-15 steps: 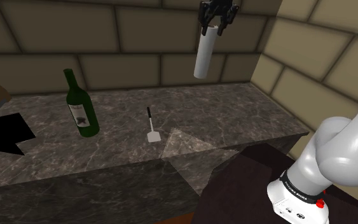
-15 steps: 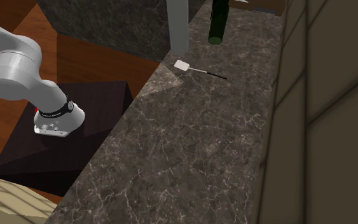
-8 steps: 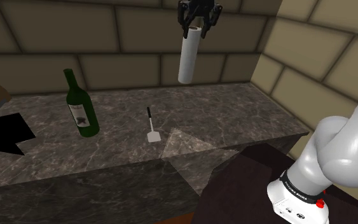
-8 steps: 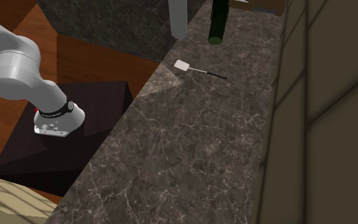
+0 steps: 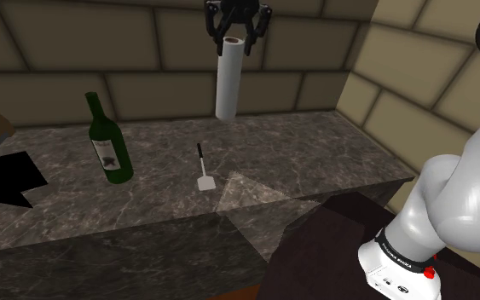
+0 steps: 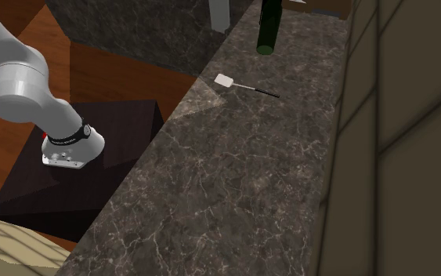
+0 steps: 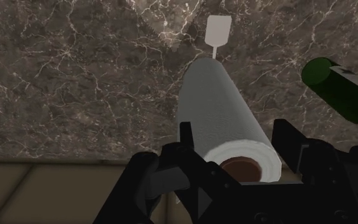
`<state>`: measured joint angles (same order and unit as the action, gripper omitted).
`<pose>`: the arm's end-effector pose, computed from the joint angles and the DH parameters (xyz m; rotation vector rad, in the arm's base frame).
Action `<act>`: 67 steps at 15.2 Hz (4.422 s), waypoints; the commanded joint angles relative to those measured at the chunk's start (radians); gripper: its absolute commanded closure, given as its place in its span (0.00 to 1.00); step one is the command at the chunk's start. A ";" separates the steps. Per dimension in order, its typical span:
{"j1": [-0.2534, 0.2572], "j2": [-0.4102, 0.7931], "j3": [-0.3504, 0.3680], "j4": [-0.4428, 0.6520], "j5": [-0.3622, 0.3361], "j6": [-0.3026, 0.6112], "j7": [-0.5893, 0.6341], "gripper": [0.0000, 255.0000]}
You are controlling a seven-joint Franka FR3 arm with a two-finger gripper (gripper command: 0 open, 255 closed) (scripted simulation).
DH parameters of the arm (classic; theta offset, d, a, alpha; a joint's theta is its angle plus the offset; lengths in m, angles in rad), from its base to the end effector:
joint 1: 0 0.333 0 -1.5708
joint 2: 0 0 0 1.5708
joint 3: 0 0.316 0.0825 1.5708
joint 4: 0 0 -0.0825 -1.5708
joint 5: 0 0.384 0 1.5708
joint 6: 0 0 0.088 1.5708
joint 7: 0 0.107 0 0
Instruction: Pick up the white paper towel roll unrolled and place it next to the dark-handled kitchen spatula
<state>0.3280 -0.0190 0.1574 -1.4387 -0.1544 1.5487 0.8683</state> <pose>0.4890 0.2402 0.6963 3.0243 -0.6070 0.3071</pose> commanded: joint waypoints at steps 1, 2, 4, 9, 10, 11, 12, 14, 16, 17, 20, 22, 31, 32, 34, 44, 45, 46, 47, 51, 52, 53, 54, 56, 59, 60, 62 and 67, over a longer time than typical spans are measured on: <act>0.003 -0.002 0.004 -0.024 0.000 0.021 0.011 1.00; 0.003 -0.009 0.003 -0.046 0.001 0.036 0.013 1.00; 0.002 -0.020 0.002 -0.088 0.003 0.066 0.015 1.00; 0.000 -0.044 -0.001 -0.184 0.006 0.139 0.022 1.00; 0.000 -0.047 -0.001 -0.202 0.006 0.154 0.024 1.00; 0.000 -0.051 -0.001 -0.220 0.007 0.168 0.025 1.00; 0.000 -0.054 -0.002 -0.237 0.007 0.182 0.027 1.00; -0.001 -0.060 -0.002 -0.271 0.007 0.210 0.030 1.00; -0.001 -0.065 -0.003 -0.303 0.007 0.237 0.033 1.00; -0.001 -0.067 -0.003 -0.319 0.007 0.251 0.035 1.00; -0.001 -0.071 -0.004 -0.364 0.006 0.292 0.040 1.00; -0.002 -0.073 -0.004 -0.393 0.005 0.319 0.043 1.00; -0.002 -0.070 -0.005 -0.510 -0.002 0.437 0.061 1.00; -0.003 -0.069 -0.005 -0.522 -0.003 0.451 0.063 1.00; -0.003 -0.065 -0.005 -0.545 -0.006 0.477 0.068 1.00; -0.004 -0.035 -0.005 -0.646 -0.023 0.606 0.094 1.00; -0.005 -0.031 -0.005 -0.655 -0.025 0.619 0.097 1.00; -0.005 -0.026 -0.005 -0.664 -0.028 0.632 0.100 1.00; -0.005 -0.022 -0.005 -0.673 -0.030 0.644 0.103 1.00; -0.006 -0.002 -0.005 -0.703 -0.041 0.693 0.116 1.00; -0.006 -0.002 -0.005 -0.703 -0.041 0.693 0.116 1.00; -0.006 -0.002 -0.005 -0.703 -0.041 0.693 0.116 1.00; -0.006 -0.002 -0.005 -0.703 -0.041 0.693 0.116 1.00; -0.006 -0.002 -0.005 -0.703 -0.041 0.693 0.116 1.00; -0.006 -0.002 -0.005 -0.703 -0.041 0.693 0.116 0.00; -0.006 -0.002 -0.005 -0.703 -0.041 0.693 0.116 0.00; -0.006 -0.002 -0.005 -0.703 -0.041 0.693 0.116 0.00; 0.001 -0.052 0.001 -0.659 -0.021 0.600 0.103 0.00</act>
<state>0.3289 -0.0615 0.1584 -2.1209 -0.1813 2.1818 0.9801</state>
